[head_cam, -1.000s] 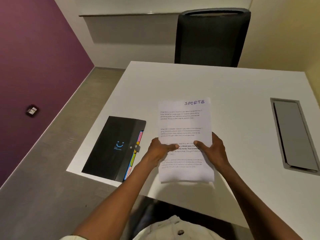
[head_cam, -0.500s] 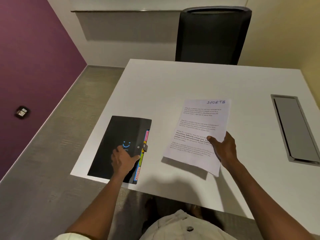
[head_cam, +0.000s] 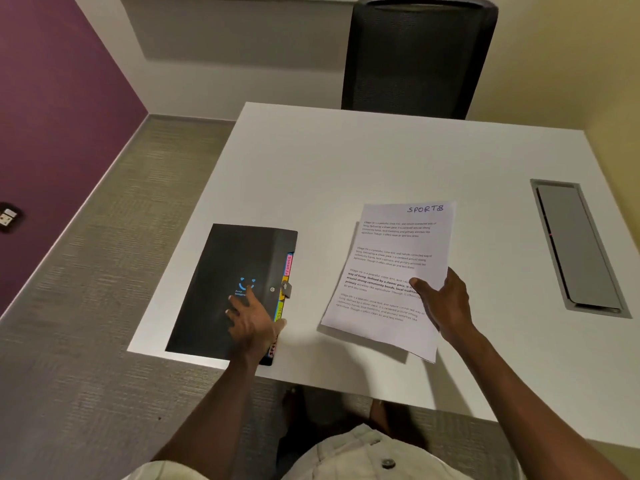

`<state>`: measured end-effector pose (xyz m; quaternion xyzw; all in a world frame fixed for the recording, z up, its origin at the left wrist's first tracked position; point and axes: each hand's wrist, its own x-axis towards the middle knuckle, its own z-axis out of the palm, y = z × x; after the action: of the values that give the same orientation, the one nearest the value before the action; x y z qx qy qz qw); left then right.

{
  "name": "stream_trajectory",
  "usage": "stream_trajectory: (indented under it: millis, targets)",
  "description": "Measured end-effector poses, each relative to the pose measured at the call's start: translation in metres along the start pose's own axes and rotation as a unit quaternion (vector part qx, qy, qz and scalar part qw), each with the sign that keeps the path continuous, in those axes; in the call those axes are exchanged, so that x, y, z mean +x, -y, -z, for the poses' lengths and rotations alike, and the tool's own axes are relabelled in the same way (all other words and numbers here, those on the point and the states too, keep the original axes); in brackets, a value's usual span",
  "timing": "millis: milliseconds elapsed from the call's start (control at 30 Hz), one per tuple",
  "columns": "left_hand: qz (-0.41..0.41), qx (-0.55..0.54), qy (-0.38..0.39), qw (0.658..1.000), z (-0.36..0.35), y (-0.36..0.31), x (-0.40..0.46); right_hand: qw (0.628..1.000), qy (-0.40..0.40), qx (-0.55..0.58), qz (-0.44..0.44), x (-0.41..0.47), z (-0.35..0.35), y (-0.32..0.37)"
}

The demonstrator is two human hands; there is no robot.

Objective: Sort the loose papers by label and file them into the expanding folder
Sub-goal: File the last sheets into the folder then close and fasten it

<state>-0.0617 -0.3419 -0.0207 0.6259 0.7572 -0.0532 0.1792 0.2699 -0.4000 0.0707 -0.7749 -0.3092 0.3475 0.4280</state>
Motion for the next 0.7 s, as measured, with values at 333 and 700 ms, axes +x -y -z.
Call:
stream_trajectory:
  millis: [333, 700]
  targets:
    - [-0.026, 0.084, 0.027, 0.996, -0.015, 0.0, 0.009, 1.0, 0.018, -0.015, 0.005, 0.001, 0.001, -0.005]
    - [-0.061, 0.029, 0.028, 0.997, -0.008, 0.0, 0.011, 0.999, 0.034, -0.034, 0.005, 0.013, 0.011, -0.012]
